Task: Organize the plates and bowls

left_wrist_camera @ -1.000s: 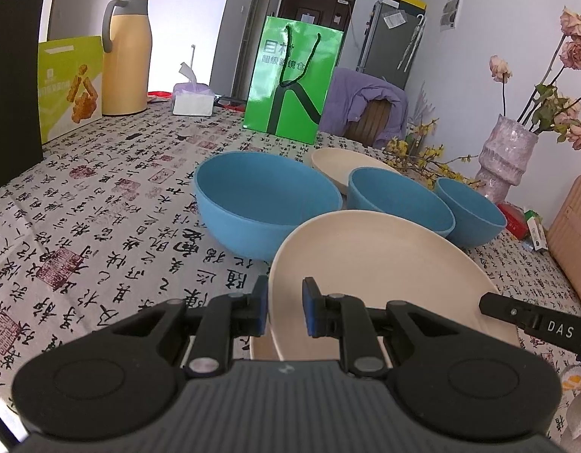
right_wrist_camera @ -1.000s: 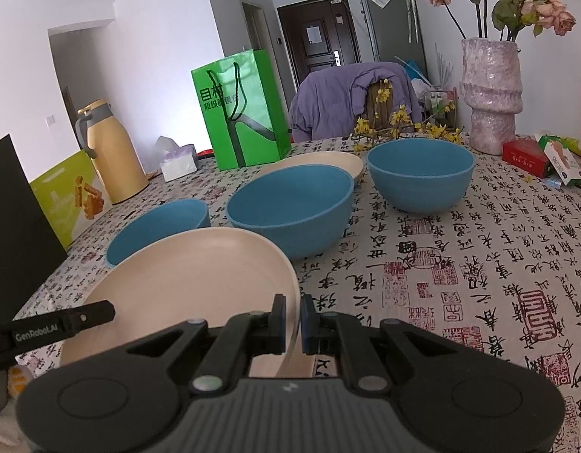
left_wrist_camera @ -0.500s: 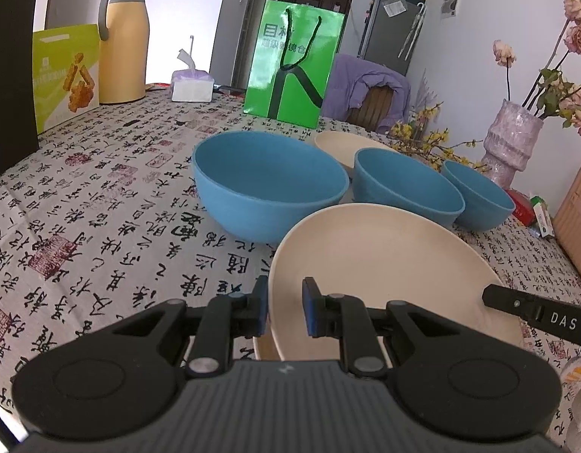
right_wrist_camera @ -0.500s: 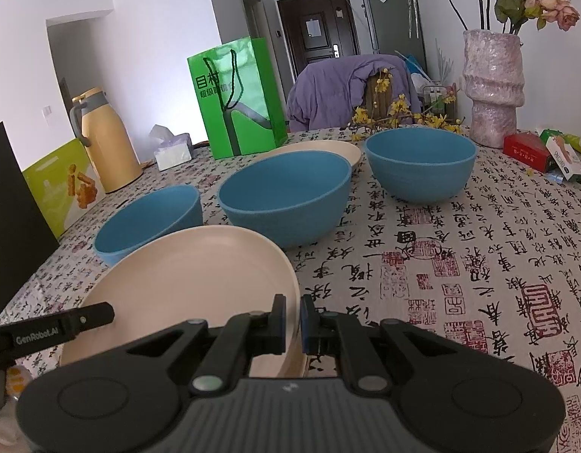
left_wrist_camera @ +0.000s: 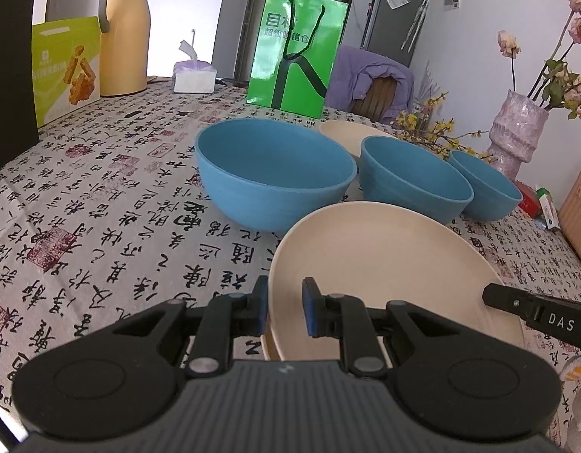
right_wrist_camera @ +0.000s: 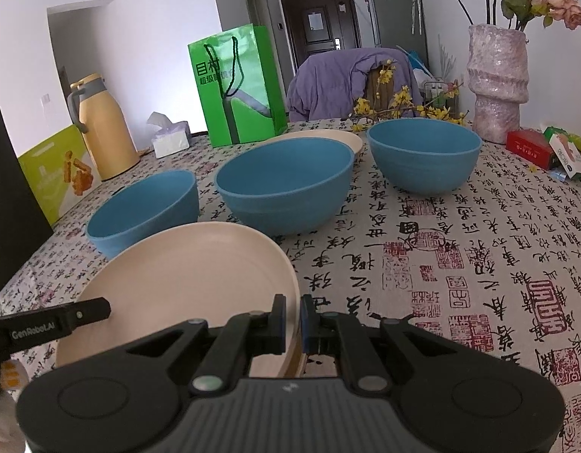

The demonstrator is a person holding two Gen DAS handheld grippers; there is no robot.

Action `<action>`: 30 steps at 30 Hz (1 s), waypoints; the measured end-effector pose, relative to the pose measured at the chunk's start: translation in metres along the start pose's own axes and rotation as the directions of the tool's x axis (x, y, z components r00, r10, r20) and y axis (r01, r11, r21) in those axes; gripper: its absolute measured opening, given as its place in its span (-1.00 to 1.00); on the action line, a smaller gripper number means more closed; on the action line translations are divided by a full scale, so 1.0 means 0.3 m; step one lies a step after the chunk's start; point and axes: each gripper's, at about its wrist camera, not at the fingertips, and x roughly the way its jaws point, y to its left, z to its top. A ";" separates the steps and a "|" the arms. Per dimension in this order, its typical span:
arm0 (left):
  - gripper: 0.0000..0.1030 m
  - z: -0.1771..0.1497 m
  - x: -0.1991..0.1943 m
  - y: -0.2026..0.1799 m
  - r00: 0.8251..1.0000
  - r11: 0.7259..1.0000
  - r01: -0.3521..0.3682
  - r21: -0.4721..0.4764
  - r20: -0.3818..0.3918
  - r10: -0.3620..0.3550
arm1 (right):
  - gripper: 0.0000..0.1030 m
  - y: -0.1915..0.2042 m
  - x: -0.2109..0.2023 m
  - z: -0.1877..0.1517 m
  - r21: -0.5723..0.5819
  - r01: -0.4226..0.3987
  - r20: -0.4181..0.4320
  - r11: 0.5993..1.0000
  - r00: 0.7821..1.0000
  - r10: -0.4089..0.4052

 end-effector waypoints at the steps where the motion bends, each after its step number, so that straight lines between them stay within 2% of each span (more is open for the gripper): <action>1: -0.64 -0.001 0.000 -0.001 1.000 1.000 -0.003 0.003 0.002 0.003 | -0.85 0.001 0.001 -0.002 -0.004 0.002 0.000 1.000 1.000 -0.002; 30: -0.64 -0.022 -0.010 -0.060 0.997 0.989 -0.076 0.126 0.007 0.076 | -0.85 0.008 -0.001 -0.030 -0.037 0.027 -0.005 0.999 1.000 -0.027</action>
